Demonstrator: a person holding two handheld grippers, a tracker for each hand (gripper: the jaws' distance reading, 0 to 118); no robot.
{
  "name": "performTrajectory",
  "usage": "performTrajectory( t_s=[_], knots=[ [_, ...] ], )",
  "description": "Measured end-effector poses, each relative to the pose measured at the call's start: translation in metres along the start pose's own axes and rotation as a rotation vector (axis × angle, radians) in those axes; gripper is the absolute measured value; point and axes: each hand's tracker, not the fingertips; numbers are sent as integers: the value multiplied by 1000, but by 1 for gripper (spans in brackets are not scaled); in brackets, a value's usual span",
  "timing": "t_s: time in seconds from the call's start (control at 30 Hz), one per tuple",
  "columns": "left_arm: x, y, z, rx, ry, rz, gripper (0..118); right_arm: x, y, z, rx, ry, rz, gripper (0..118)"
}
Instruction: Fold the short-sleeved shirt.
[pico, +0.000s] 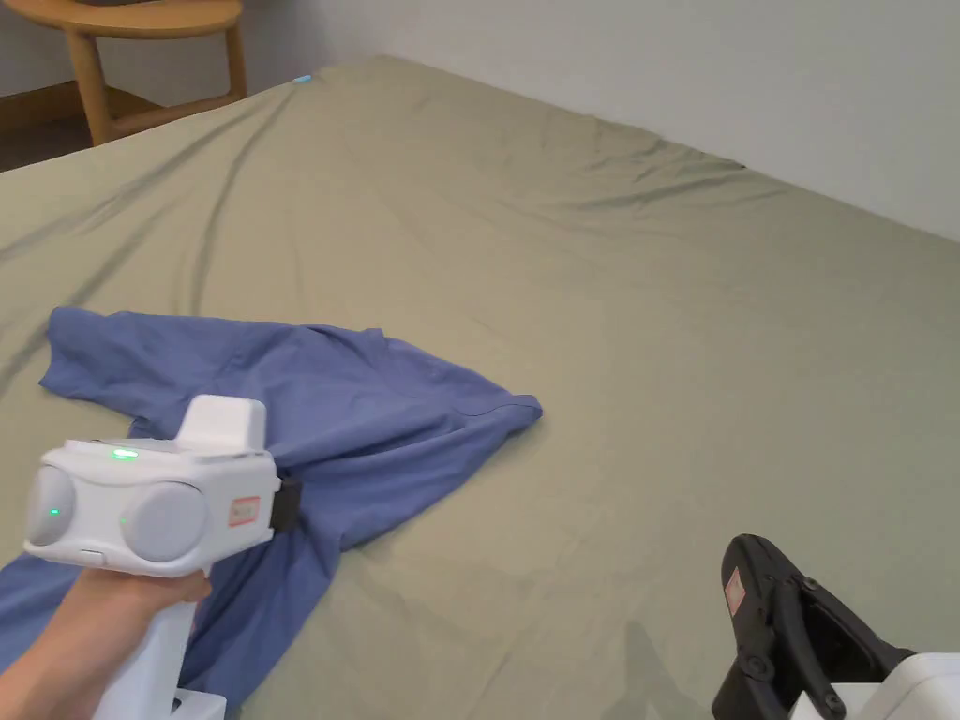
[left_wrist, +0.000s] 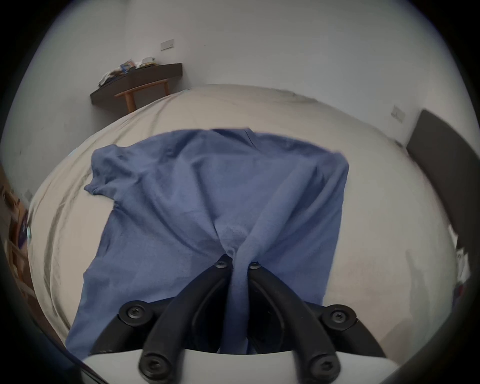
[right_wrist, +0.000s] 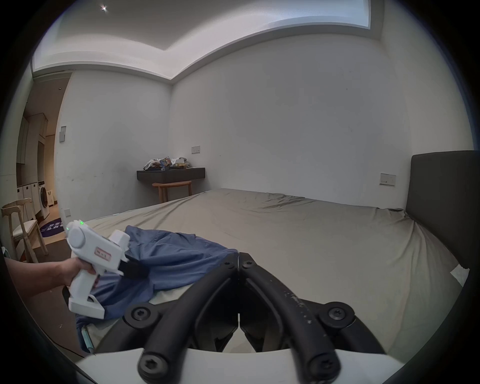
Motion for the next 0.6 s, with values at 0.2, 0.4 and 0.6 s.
performTrajectory(
  t_s=[0.2, 0.4, 0.6],
  knots=[
    [59, 32, 45, 168, 82, -158, 4, 29, 7, 27, 44, -138, -44, 0],
    [179, 26, 66, 255, -120, -326, 4, 66, 8, 76, 82, -321, -73, 0],
    [322, -14, 92, 251, -396, -516, 4, 101, 8, 128, 96, -498, -95, 0]
  ],
)
